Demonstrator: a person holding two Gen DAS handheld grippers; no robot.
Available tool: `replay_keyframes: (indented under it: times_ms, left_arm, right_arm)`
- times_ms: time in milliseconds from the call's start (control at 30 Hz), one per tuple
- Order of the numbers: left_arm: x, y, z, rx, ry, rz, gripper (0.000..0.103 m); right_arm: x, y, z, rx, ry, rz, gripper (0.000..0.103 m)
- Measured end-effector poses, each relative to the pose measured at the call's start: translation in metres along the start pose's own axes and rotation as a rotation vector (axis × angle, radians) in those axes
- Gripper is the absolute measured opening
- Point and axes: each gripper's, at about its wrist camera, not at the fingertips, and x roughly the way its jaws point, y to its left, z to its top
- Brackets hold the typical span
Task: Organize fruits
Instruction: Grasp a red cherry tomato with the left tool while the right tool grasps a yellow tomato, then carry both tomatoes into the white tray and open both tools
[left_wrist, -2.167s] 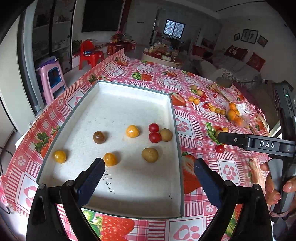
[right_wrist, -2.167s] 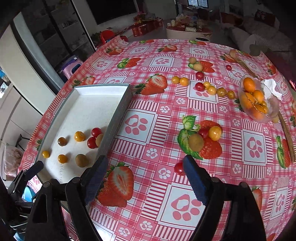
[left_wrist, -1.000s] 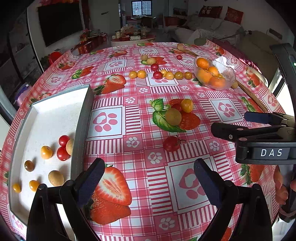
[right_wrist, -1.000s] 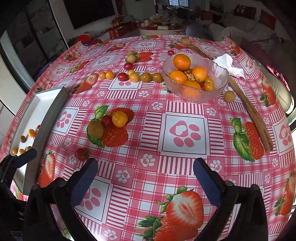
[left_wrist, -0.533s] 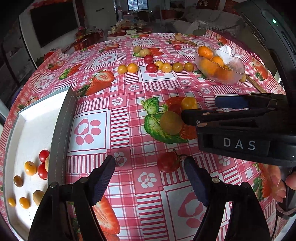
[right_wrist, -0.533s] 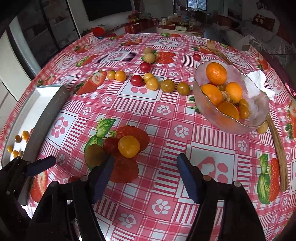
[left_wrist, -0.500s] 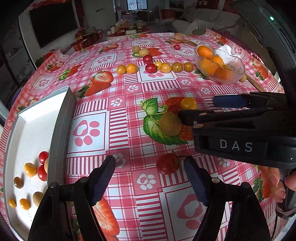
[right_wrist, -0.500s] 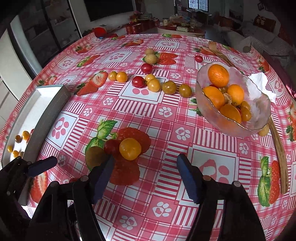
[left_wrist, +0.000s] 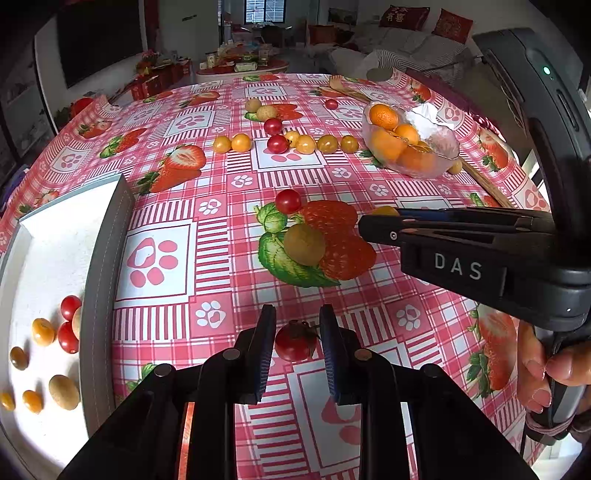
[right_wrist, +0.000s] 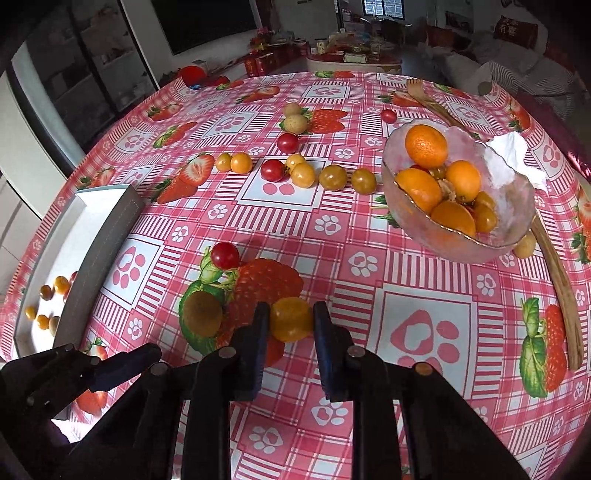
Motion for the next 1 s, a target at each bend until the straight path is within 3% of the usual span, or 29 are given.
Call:
replay_keyframes:
  times_ms: [267,500,767,867,1000]
  left_arm:
    - [-0.038,0.012,-0.020,-0.044,-0.037,-0.022,0.026]
    - [-0.073,0.033,-0.043,-0.064,-0.089,-0.007,0.026]
    - [-0.064,0.035,-0.045,-0.039,-0.105,-0.018,0.028]
    - [-0.051,0.025,-0.042,-0.023,-0.123,-0.042,0.086]
    - [-0.030,0.013,-0.036,0.007,-0.108,0.003,0.086]
  right_arm:
    - [-0.035,-0.003,-0.032,0.056,-0.009,0.049,0.026]
    - [-0.064,0.019,-0.050,0.023,-0.040,0.045,0.026]
    - [-0.087,0.033,-0.075,0.031,-0.047,0.008,0.026]
    - [-0.098,0.031,-0.084,0.046,-0.055,-0.003,0.026]
    - [-0.111,0.022,-0.096,0.072,-0.062,-0.009,0.026]
